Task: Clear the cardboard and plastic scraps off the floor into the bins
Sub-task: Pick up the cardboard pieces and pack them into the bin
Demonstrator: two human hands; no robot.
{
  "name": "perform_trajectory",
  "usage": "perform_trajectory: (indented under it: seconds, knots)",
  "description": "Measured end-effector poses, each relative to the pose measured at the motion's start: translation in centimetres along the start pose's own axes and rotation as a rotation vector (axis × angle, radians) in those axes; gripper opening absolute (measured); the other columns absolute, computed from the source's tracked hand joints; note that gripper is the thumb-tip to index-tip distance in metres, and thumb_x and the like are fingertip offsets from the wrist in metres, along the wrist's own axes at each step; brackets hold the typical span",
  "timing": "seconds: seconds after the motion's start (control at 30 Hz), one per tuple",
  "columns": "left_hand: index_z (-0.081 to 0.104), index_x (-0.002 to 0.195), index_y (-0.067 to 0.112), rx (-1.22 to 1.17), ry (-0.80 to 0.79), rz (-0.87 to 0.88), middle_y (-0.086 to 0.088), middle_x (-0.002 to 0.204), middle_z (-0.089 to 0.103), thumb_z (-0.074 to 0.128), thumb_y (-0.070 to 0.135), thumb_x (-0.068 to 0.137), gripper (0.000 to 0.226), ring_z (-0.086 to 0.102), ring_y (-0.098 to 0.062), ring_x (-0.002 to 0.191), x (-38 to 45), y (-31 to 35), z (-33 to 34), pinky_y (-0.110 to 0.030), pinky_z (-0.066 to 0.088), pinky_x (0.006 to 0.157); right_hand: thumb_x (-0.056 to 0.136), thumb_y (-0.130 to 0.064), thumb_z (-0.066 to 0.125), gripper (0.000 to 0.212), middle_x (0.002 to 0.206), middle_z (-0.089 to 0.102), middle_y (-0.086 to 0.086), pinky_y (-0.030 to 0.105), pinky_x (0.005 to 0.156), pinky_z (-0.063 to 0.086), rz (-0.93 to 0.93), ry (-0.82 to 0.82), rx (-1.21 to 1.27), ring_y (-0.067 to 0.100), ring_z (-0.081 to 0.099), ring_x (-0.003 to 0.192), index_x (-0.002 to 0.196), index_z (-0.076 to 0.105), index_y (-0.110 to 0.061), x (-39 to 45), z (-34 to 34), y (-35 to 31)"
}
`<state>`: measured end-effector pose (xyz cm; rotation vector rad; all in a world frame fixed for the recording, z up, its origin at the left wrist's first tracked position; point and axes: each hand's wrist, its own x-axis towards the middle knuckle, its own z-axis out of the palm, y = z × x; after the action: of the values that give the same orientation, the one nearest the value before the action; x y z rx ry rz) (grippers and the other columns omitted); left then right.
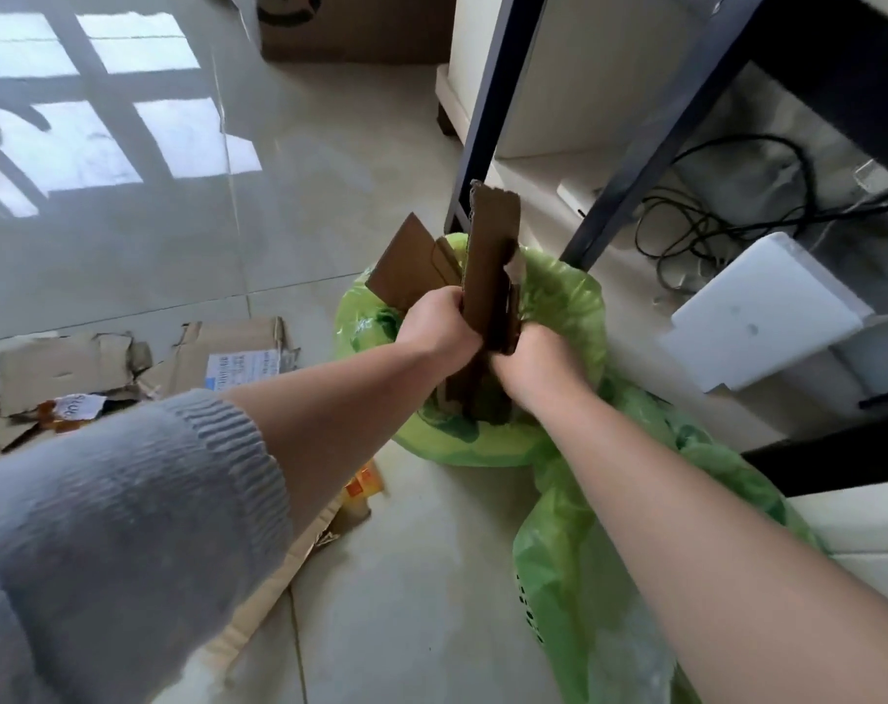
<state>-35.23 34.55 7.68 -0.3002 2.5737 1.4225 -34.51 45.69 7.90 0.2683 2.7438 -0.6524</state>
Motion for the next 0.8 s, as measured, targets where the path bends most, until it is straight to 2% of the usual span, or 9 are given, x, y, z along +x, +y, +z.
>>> perform_trajectory:
  seconds: [0.1,0.17,0.27,0.37,0.43,0.5,0.57,0.67,0.8]
  knots:
    - [0.065,0.101,0.022,-0.130,0.118,0.017,0.002,0.097,0.070,0.061,0.021,0.081,0.020,0.064,-0.020,0.094,0.7,0.2,-0.4,-0.034,0.052,0.085,0.086,-0.040,0.056,0.046,0.119,0.060,0.009,0.037,0.082,0.050,-0.045,0.075,0.069,0.033,0.058,0.105,0.125,0.052,-0.017,0.6,-0.6,-0.1]
    - [0.066,0.103,0.022,-0.158,0.195,0.043,0.004,0.095,0.071,0.057,0.019,0.085,0.020,0.065,-0.019,0.094,1.0,0.3,-0.9,-0.030,0.051,0.082,0.090,-0.035,0.053,0.052,0.129,0.056,0.008,0.036,0.088,0.047,-0.122,0.099,0.044,0.031,0.055,0.113,0.138,0.042,-0.019,0.8,-1.3,0.1]
    - [0.068,0.098,0.017,-0.128,0.206,0.030,-0.004,0.091,0.072,0.056,0.013,0.086,0.018,0.066,-0.023,0.091,1.5,0.0,-0.9,-0.032,0.052,0.082,0.093,-0.024,0.051,0.049,0.131,0.057,0.008,0.035,0.089,0.047,-0.190,0.054,0.001,0.030,0.055,0.114,0.140,0.040,-0.019,0.8,-1.3,0.2]
    - [0.068,0.094,0.013,0.027,0.134,-0.031,-0.003,0.087,0.067,0.057,0.009,0.085,0.015,0.064,-0.025,0.090,1.4,-0.3,-0.4,-0.027,0.047,0.070,0.093,-0.020,0.051,0.044,0.130,0.058,0.009,0.032,0.085,0.046,-0.194,-0.025,-0.048,0.031,0.055,0.114,0.137,0.046,-0.017,1.1,-0.3,0.4]
    - [0.067,0.103,0.011,0.058,0.126,-0.036,-0.002,0.088,0.063,0.057,0.008,0.085,0.020,0.063,-0.022,0.085,1.2,-0.1,-0.4,-0.026,0.045,0.065,0.093,-0.019,0.050,0.042,0.129,0.058,0.009,0.031,0.081,0.045,-0.202,-0.021,-0.036,0.031,0.056,0.112,0.135,0.048,-0.017,0.9,-0.2,0.5]
    - [0.059,0.122,0.013,-0.055,0.134,0.026,0.001,0.099,0.065,0.061,0.011,0.085,0.037,0.064,-0.015,0.086,0.7,0.6,-1.3,-0.026,0.052,0.077,0.093,-0.020,0.050,0.037,0.125,0.061,0.006,0.027,0.079,0.043,-0.233,0.056,0.072,0.027,0.058,0.106,0.130,0.053,-0.020,0.4,-1.0,0.7]
    - [0.052,0.130,0.011,-0.228,0.153,0.099,-0.003,0.113,0.065,0.064,0.010,0.085,0.047,0.064,-0.015,0.099,-0.2,1.1,-3.6,-0.026,0.052,0.089,0.093,-0.020,0.051,0.031,0.117,0.064,0.001,0.029,0.082,0.049,-0.316,0.133,0.240,0.020,0.060,0.100,0.123,0.058,-0.022,-0.7,-2.1,0.3]
    - [0.057,0.122,0.010,-0.324,0.187,0.167,-0.004,0.110,0.064,0.062,0.004,0.086,0.037,0.063,-0.008,0.091,-3.2,0.0,-8.8,-0.015,0.053,0.076,0.092,-0.018,0.051,0.022,0.101,0.066,-0.004,0.040,0.083,0.056,-0.470,0.164,0.484,0.016,0.064,0.096,0.110,0.062,-0.023,-3.9,-2.7,-1.5]
    - [0.060,0.105,0.016,-0.314,0.202,0.064,-0.002,0.098,0.065,0.059,0.006,0.089,0.019,0.061,-0.008,0.081,-8.2,-5.5,-13.6,-0.022,0.051,0.074,0.092,-0.017,0.052,0.016,0.090,0.066,-0.006,0.036,0.076,0.057,-0.585,0.013,0.614,0.017,0.066,0.085,0.096,0.061,-0.030,-9.0,-0.3,-4.2]
